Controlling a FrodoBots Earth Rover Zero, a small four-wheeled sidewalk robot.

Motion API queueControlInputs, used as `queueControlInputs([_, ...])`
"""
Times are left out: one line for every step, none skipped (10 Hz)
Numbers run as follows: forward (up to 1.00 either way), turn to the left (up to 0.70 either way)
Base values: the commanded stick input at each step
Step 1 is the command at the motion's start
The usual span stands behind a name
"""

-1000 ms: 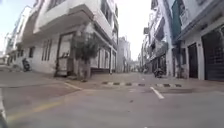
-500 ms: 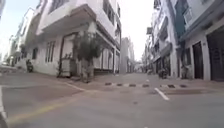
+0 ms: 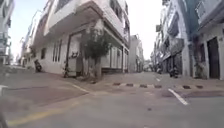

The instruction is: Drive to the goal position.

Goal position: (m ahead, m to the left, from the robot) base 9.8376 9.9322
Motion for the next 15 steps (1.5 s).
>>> queueControlInputs([0.85, 0.34])
queueControlInputs([0.85, 0.34])
queueControlInputs([0.85, 0.34])
queueControlInputs([0.85, 0.34])
queueControlInputs([0.85, 0.34])
queueControlInputs([0.85, 0.34])
queueControlInputs([0.85, 0.34])
queueControlInputs([0.85, 0.34])
queueControlInputs([0.85, 0.34])
queueControlInputs([0.85, 0.34])
queueControlInputs([0.85, 0.34])
queueControlInputs([0.85, 0.34])
queueControlInputs([0.85, 0.34])
queueControlInputs([0.85, 0.34])
queueControlInputs([0.85, 0.34])
